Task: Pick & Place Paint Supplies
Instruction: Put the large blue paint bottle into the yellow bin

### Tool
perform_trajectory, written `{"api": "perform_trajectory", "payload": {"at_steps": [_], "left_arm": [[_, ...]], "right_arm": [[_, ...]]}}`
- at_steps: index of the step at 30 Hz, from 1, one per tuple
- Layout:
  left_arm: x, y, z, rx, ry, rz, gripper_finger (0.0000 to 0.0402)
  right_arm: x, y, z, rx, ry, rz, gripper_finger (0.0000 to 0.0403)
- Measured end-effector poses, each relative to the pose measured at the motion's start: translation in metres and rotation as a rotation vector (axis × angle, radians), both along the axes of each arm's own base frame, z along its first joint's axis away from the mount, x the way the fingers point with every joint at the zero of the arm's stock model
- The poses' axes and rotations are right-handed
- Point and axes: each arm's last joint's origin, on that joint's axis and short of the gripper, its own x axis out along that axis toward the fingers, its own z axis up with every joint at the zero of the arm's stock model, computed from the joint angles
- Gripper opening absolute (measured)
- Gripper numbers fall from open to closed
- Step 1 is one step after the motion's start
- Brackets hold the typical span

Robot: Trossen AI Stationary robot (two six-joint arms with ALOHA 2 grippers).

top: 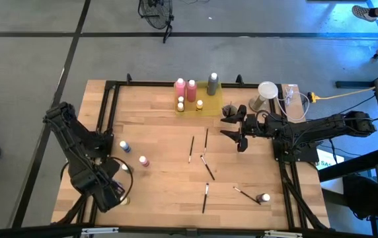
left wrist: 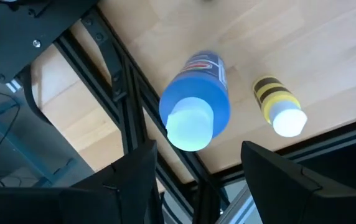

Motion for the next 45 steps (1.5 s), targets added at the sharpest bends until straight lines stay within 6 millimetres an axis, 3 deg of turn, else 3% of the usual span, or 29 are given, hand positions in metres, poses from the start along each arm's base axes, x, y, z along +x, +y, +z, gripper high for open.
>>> {"api": "perform_trajectory", "payload": {"at_steps": [7,45], "left_arm": [[-0.0012,0.0002,-0.0001,0.05,-0.059,-0.051,0.023],[-0.0094,-0.0047,-0.0001,0.077,-0.065,0.095,0.023]], "right_arm": [[0.0,0.0001,-0.0008,0.0,0.008,0.004,0.0245],[0.0002,0.0015,-0.0025,0.014,0.026,0.032,0.0245]]}}
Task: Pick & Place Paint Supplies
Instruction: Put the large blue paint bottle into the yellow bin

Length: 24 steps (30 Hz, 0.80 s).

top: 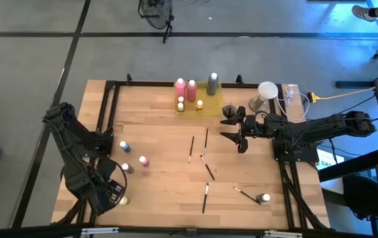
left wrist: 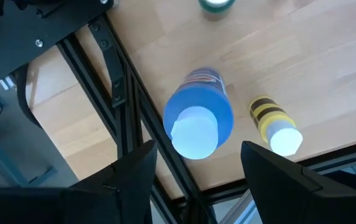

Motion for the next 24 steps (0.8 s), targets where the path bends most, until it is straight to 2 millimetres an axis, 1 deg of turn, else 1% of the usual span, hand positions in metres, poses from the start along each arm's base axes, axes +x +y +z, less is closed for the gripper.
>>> {"api": "perform_trajectory", "payload": {"at_steps": [5,10,13,24], "left_arm": [[0.0,0.001,-0.002,0.015,0.008,-0.003,0.023],[-0.001,0.001,-0.014,0.016,0.052,0.003,0.0229],[-0.002,0.001,-0.015,0.012,0.07,-0.017,0.0229],[0.0,0.002,-0.015,0.046,0.012,-0.016,0.0229]], "right_arm": [[0.0,0.0,0.0,0.003,-0.001,0.0,0.0245],[0.0,0.0,0.0,0.007,-0.001,0.0,0.0245],[0.0,0.0,0.0,0.007,-0.002,0.0,0.0245],[0.0,0.0,0.002,0.01,-0.019,-0.001,0.0245]]}}
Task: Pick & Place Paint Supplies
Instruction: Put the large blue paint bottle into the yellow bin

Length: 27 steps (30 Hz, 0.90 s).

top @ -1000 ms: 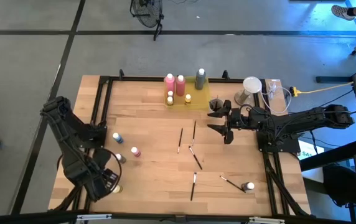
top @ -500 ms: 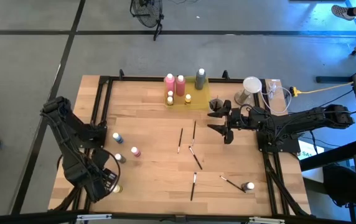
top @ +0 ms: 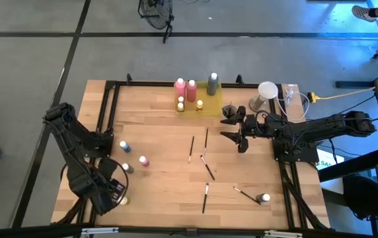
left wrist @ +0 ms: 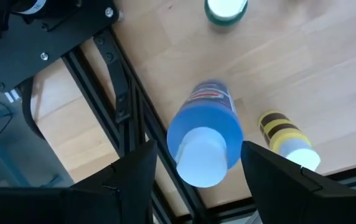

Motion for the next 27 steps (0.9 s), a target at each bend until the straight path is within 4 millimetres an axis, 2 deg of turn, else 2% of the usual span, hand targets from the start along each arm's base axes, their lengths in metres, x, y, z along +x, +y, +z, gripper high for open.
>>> {"api": "perform_trajectory", "payload": {"at_steps": [15,27], "left_arm": [[0.002,-0.003,-0.002,-0.006,-0.008,0.017,0.02],[0.002,-0.003,-0.018,-0.02,-0.008,0.0,0.0193]], "right_arm": [[0.0,0.0,-0.002,0.0,0.017,0.005,0.0245],[0.0,0.0,-0.002,0.0,0.018,0.008,0.0245]]}}
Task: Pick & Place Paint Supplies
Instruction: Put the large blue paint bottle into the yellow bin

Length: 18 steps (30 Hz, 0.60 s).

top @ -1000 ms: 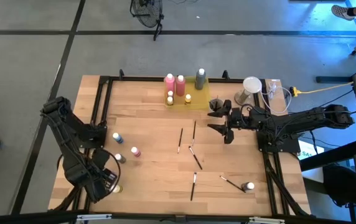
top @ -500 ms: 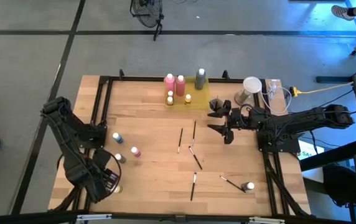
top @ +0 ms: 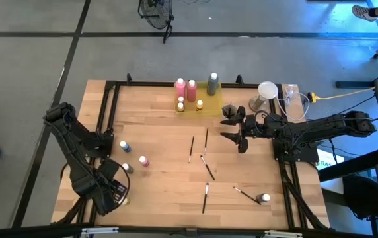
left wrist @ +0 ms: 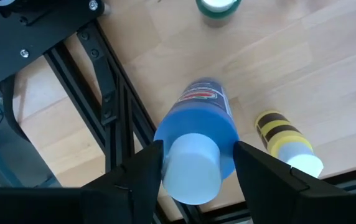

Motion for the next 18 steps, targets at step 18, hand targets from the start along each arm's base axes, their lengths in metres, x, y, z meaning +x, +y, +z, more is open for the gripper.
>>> {"api": "perform_trajectory", "payload": {"at_steps": [18], "left_arm": [[0.001,-0.0011,-0.0012,-0.005,-0.008,0.001,0.0118]], "right_arm": [[0.0,0.0,0.0,0.0,0.0,0.0,0.0245]]}}
